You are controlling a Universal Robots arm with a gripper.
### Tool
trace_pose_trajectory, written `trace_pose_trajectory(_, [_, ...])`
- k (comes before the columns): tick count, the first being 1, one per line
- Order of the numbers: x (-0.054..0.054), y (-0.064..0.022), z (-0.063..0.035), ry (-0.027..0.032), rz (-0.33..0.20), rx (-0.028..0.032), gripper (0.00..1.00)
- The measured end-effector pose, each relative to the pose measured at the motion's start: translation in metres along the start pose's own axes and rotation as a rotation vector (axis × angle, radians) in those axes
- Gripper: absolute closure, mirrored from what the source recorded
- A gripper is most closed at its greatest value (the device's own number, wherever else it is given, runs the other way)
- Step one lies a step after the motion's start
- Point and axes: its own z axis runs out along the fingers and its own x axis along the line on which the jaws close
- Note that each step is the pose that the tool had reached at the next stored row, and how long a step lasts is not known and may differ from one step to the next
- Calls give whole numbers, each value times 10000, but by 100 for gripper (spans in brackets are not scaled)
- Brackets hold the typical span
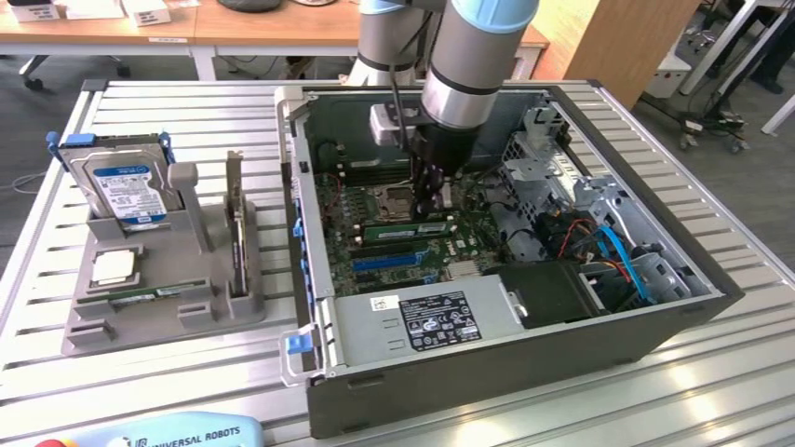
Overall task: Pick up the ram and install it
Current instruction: 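Press down the ram until it locks into place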
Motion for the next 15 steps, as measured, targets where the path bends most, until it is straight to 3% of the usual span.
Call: trace_pose_trajectory(15, [0,241,10,0,4,0,90])
